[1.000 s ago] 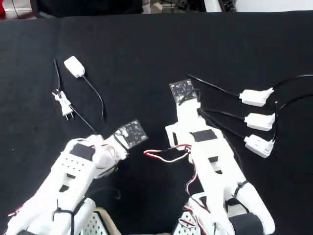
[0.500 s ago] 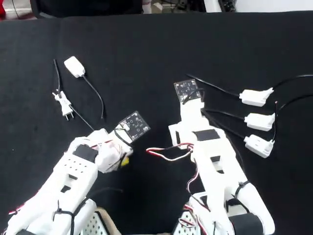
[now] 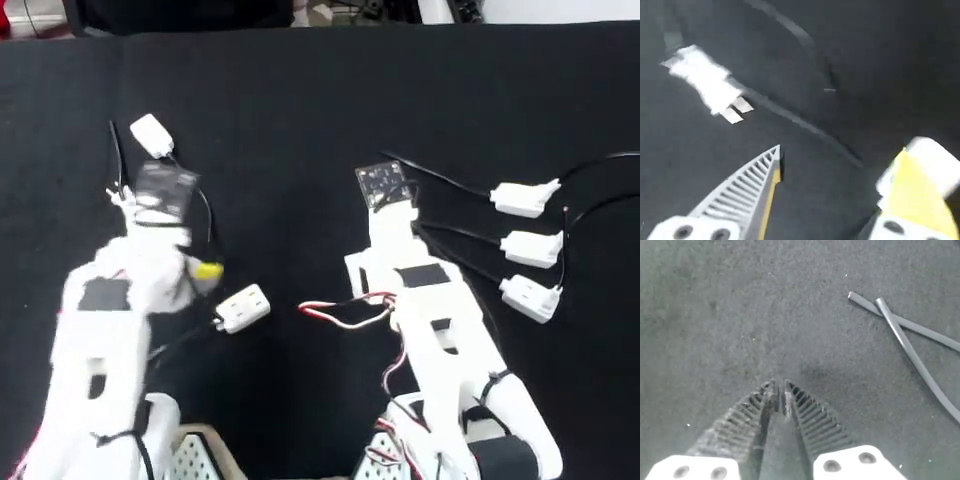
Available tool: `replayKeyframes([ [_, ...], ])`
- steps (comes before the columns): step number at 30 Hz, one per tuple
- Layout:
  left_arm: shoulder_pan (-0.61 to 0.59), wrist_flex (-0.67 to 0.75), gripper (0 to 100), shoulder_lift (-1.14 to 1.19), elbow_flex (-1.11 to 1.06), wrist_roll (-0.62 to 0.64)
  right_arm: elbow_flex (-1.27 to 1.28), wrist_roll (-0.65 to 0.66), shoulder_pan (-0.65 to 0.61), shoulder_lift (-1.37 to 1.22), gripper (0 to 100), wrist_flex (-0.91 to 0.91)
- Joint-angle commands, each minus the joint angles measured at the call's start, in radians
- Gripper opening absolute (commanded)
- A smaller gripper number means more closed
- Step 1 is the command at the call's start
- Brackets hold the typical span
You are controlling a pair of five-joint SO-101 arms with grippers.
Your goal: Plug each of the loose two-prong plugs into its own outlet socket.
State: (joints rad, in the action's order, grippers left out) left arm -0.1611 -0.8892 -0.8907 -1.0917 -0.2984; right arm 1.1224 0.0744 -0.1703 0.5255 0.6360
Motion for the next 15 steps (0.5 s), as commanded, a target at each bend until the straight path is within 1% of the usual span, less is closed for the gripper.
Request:
replayKeyframes([
  [1,-0.231,-0.049,34,-0.189,0.013,0.071,-0.113,0.012,-0.063,-0.001,2.1,0.063],
  [3,-0.377,-0.052,34,-0.315,-0.071,0.077,-0.191,0.040,-0.144,-0.001,2.1,0.141],
  [5,-0.495,-0.048,34,-0.437,-0.179,0.064,-0.286,0.041,-0.215,-0.002,2.1,0.212],
  [6,-0.536,-0.048,34,-0.497,-0.239,0.055,-0.338,0.041,-0.250,-0.005,2.1,0.239],
  [9,-0.607,-0.052,34,-0.667,-0.424,0.018,-0.541,0.041,-0.350,-0.068,2.2,0.331],
  [12,-0.710,-0.046,30,-0.830,-0.588,0.009,-0.791,0.041,-0.434,-0.231,3.4,0.437],
  [13,-0.751,-0.054,28,-0.885,-0.613,0.011,-0.878,0.041,-0.453,-0.306,5.4,0.474],
  [15,-0.834,-0.123,22,-0.944,-0.604,0.011,-1.073,0.041,-0.480,-0.479,11.3,0.548],
])
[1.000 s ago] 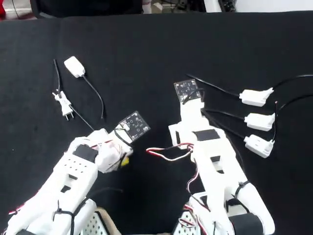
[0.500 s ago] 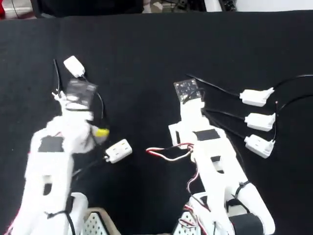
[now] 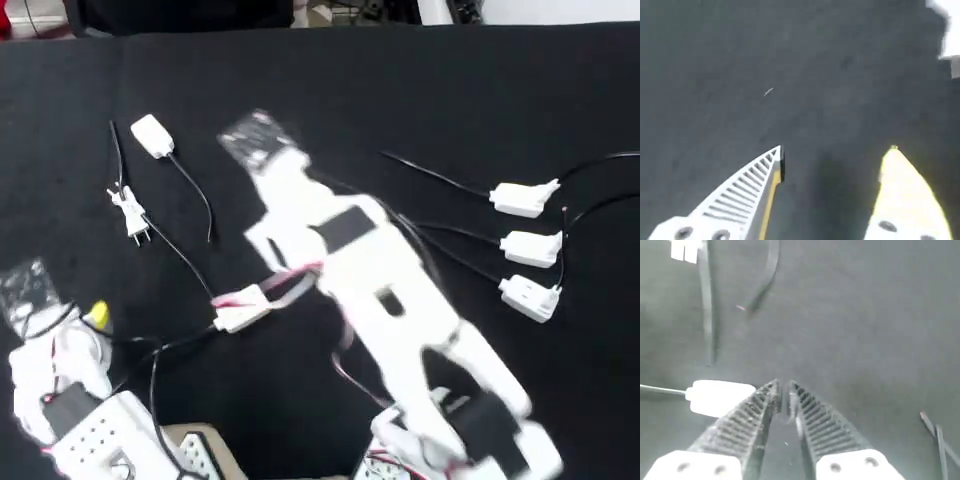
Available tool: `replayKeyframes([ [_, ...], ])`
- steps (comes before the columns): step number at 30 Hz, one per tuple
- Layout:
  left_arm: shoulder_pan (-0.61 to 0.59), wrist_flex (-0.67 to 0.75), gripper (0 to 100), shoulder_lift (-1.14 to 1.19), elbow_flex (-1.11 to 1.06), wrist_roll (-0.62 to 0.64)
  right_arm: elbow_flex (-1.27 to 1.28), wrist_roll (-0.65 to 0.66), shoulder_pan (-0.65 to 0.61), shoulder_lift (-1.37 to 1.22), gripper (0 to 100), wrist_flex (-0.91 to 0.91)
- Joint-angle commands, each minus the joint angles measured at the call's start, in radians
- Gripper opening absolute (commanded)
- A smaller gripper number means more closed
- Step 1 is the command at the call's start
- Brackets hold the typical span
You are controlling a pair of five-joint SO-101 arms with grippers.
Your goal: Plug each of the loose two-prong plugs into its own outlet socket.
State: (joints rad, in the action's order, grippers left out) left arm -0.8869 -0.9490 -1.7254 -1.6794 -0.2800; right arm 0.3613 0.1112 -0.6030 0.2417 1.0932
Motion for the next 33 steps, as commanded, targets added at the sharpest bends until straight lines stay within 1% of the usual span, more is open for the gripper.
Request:
replayKeyframes([
  [1,-0.133,-0.087,20,-0.104,-0.002,-0.008,-0.409,0.005,-0.055,-0.291,14.8,0.123],
  [5,-0.117,-0.092,13,-0.089,-0.018,-0.009,-0.852,0.005,-0.091,-0.674,24.3,0.269],
  [7,-0.088,-0.101,12,-0.091,-0.019,-0.011,-1.096,0.005,-0.115,-0.842,25.5,0.348],
  [10,-0.068,-0.127,12,-0.092,-0.019,-0.052,-1.495,0.005,-0.180,-1.050,25.5,0.457],
  [13,-0.045,-0.161,12,-0.091,-0.019,-0.083,-1.863,0.005,-0.244,-1.233,25.5,0.483],
  [15,-0.039,-0.175,12,-0.091,-0.019,-0.104,-2.041,-0.002,-0.275,-1.343,25.5,0.451],
  [19,-0.044,-0.181,12,-0.087,-0.019,-0.114,-1.945,-0.121,-0.295,-1.438,25.5,0.269],
  [21,-0.045,-0.215,12,-0.089,-0.019,-0.115,-1.899,-0.158,-0.295,-1.454,25.5,0.192],
  [25,-0.048,-0.238,12,-0.091,-0.021,-0.115,-1.863,-0.170,-0.282,-1.484,25.5,0.169],
  [29,-0.048,-0.239,12,-0.091,-0.021,-0.115,-1.847,-0.181,-0.296,-1.564,25.5,0.130],
  [33,-0.076,-0.235,12,-0.091,-0.021,-0.115,-1.928,-0.270,-0.299,-1.615,25.5,0.080],
])
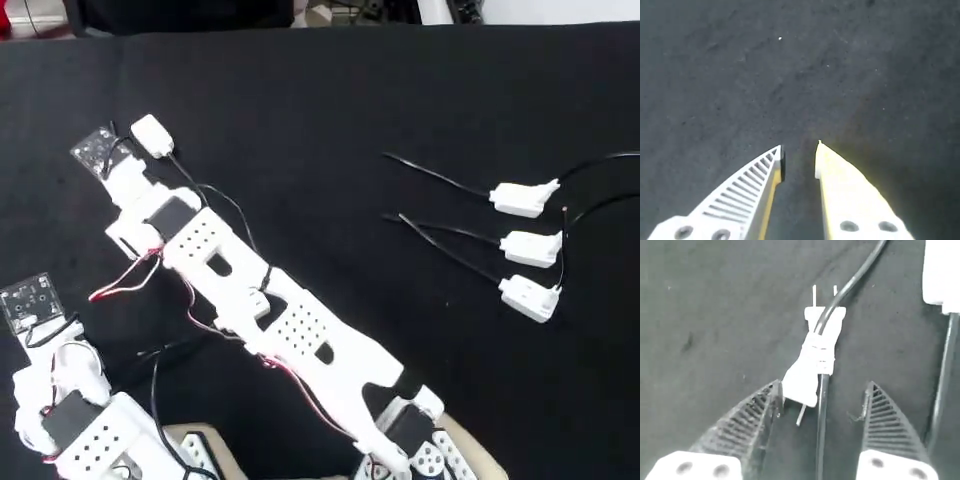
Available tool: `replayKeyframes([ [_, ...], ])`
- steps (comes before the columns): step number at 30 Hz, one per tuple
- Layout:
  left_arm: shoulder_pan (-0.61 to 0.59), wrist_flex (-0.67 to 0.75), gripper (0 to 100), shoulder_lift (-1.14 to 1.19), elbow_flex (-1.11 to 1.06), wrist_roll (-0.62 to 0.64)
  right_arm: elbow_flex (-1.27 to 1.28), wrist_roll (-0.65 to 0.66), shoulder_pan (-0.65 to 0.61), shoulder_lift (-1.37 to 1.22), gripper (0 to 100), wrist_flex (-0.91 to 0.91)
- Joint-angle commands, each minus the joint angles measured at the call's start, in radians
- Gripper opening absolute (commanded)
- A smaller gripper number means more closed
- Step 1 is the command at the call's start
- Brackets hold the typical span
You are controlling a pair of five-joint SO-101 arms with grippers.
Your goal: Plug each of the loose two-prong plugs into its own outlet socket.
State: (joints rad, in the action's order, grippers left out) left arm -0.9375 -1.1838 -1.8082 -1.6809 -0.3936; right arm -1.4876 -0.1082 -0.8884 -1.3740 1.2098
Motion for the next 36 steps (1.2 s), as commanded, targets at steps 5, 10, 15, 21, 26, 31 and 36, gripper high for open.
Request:
replayKeyframes([
  [5,-0.028,-0.002,12,-0.008,-0.019,-0.002,-0.159,-0.107,-0.023,-0.054,25.4,-0.081],
  [10,-0.028,-0.002,12,-0.008,-0.019,-0.002,-0.168,-0.101,-0.048,-0.090,25.4,-0.083],
  [15,-0.027,-0.002,12,-0.008,-0.019,-0.002,-0.180,-0.100,-0.054,-0.143,7.9,-0.084],
  [21,-0.028,0.000,12,-0.008,-0.019,-0.002,-0.186,-0.100,-0.009,-0.139,1.0,-0.072],
  [26,-0.027,0.000,12,-0.008,-0.019,-0.002,-0.186,-0.098,0.008,-0.051,1.2,0.002],
  [31,-0.027,0.002,12,-0.008,-0.019,-0.002,-0.186,-0.097,0.008,0.064,1.2,0.025],
  [36,-0.027,0.002,12,-0.008,-0.019,-0.002,-0.186,-0.032,0.017,0.159,1.2,0.080],
])
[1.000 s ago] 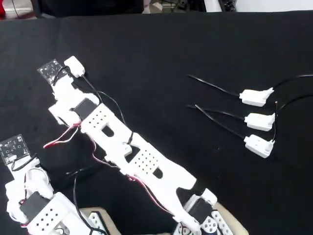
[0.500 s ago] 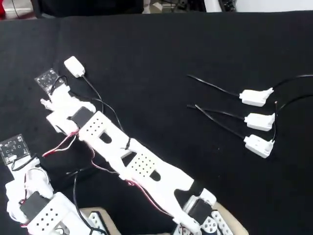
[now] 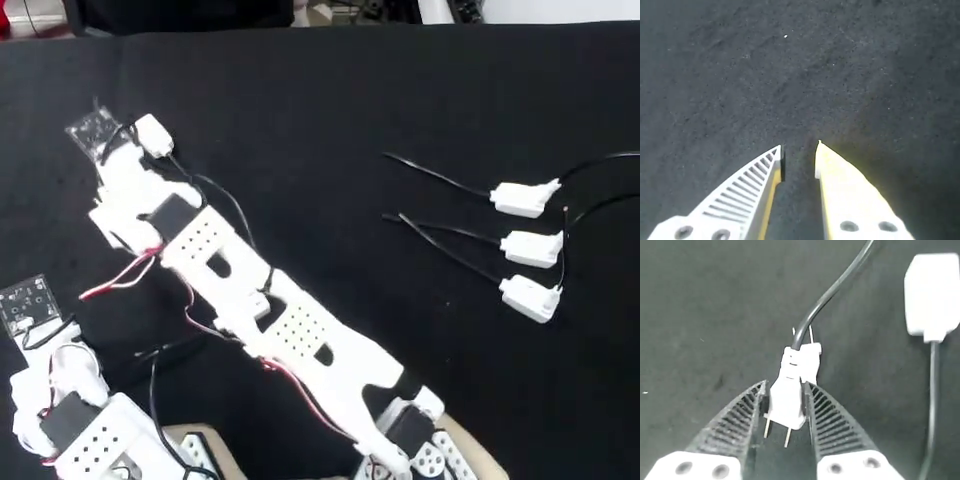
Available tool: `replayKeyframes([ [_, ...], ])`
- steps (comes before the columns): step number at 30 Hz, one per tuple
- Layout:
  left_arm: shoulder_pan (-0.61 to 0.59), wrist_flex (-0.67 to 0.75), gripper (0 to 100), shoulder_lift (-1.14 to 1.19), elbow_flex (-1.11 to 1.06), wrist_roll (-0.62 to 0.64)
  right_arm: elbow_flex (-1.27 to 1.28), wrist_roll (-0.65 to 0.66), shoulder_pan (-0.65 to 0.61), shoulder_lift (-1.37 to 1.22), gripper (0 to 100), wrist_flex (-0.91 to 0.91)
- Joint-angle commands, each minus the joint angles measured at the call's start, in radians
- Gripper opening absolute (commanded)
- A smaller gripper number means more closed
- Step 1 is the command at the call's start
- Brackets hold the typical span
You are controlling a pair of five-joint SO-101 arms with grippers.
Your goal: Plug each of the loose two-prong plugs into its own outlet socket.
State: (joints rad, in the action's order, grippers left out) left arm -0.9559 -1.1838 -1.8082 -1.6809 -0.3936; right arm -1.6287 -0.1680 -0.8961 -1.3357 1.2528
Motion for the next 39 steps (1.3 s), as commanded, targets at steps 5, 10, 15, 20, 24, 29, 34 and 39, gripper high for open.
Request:
replayKeyframes([
  [5,-0.008,0.002,12,-0.008,-0.019,-0.002,-0.045,0.094,0.095,0.243,1.2,0.258],
  [10,-0.007,0.002,12,-0.008,-0.019,-0.002,-0.035,0.178,0.242,0.406,1.2,0.519],
  [15,-0.007,0.002,12,-0.008,-0.019,-0.002,0.084,0.186,0.368,0.575,1.2,0.517],
  [20,-0.007,0.002,12,-0.008,-0.019,-0.002,0.516,0.193,0.413,0.839,1.3,0.517],
  [24,-0.007,0.002,12,-0.008,-0.019,-0.002,1.055,0.307,0.423,1.118,1.4,0.514],
  [29,-0.007,0.002,12,-0.008,-0.019,-0.002,1.558,0.410,0.512,1.412,1.5,0.451],
  [34,0.001,0.005,12,-0.011,-0.018,-0.002,1.885,0.485,0.605,1.558,1.5,0.381],
  [39,0.120,0.048,12,-0.011,-0.018,-0.002,2.203,0.489,0.666,1.615,1.5,0.135],
])
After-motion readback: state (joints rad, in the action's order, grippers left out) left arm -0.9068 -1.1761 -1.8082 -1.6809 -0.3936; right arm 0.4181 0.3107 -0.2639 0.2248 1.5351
